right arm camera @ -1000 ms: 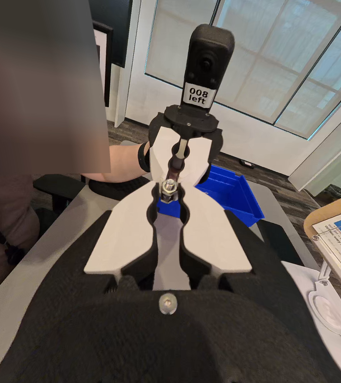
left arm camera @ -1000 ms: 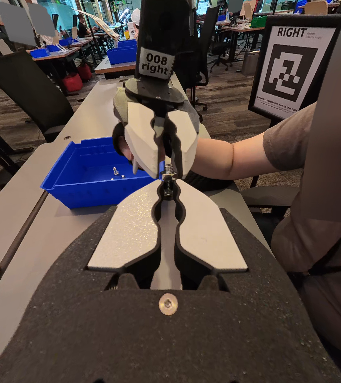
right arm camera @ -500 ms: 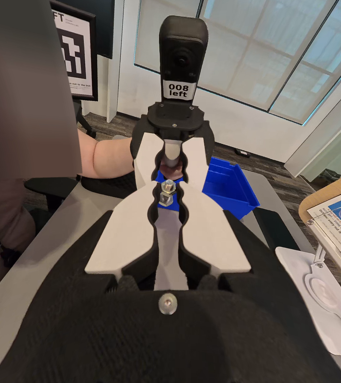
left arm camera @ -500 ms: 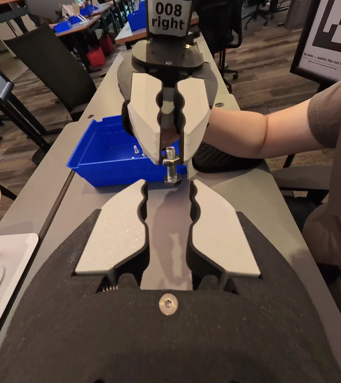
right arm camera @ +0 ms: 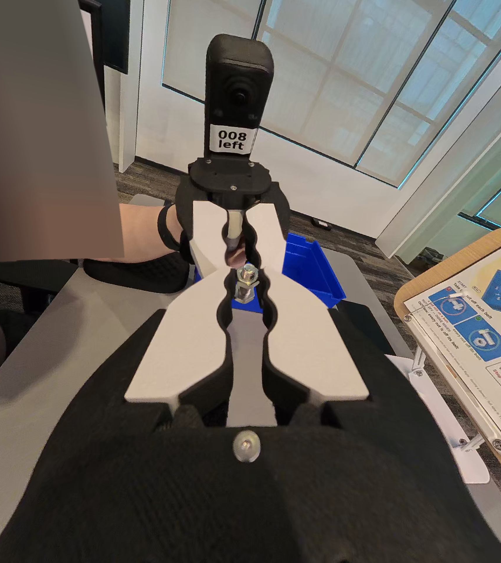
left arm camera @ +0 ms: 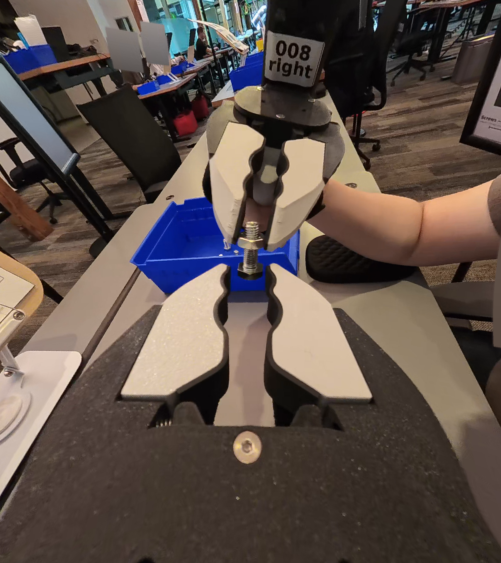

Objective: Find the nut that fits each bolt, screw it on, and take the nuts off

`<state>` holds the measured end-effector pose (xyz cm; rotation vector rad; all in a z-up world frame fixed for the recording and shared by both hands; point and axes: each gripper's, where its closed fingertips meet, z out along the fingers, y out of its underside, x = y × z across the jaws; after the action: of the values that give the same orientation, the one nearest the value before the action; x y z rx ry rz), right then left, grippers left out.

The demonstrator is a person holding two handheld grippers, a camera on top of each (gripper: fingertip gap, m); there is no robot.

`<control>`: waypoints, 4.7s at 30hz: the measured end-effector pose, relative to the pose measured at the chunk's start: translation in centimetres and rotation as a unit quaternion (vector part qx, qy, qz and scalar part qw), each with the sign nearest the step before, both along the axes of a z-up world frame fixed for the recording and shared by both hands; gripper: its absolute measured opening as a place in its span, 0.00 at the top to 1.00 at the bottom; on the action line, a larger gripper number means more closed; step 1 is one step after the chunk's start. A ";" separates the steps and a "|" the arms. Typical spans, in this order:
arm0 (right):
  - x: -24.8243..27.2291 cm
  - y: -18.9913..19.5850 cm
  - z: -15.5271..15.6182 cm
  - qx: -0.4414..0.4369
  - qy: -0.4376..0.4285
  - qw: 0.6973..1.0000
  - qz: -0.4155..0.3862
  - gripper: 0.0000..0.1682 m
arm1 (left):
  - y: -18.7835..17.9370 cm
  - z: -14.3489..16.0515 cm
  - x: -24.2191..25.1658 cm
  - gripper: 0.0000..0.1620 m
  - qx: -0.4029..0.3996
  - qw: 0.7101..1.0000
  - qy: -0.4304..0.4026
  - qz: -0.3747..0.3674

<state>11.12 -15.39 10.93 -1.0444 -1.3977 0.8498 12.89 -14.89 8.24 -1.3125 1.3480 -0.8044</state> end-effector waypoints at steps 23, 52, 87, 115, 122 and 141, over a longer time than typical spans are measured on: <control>0.0 0.6 0.6 -0.036 0.022 0.999 -0.006 0.81 | -0.2 0.5 0.3 0.91 -0.059 0.998 -0.034 -0.012; 0.9 0.5 2.3 -0.173 0.061 0.982 0.041 0.87 | -1.0 2.6 -0.2 0.91 -0.103 0.989 -0.091 -0.045; -0.3 -0.2 3.0 -0.176 0.066 0.982 0.005 0.87 | -1.0 3.0 -0.2 0.91 -0.091 0.990 -0.105 -0.039; 0.5 -0.7 3.9 -0.183 0.080 0.980 0.020 0.86 | -1.6 3.4 -0.3 0.91 -0.096 0.987 -0.116 -0.053; 0.8 0.2 3.8 -0.183 0.083 0.979 0.002 0.88 | -1.7 3.6 -0.4 0.91 -0.099 0.986 -0.119 -0.054; 0.1 -0.5 3.6 -0.169 0.076 0.983 0.011 0.88 | -1.8 3.6 -0.1 0.91 -0.088 0.988 -0.118 -0.052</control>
<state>11.23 -15.92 14.56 -1.1923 -1.1608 1.1865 12.79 -16.70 11.80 -1.2439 1.1840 -1.1365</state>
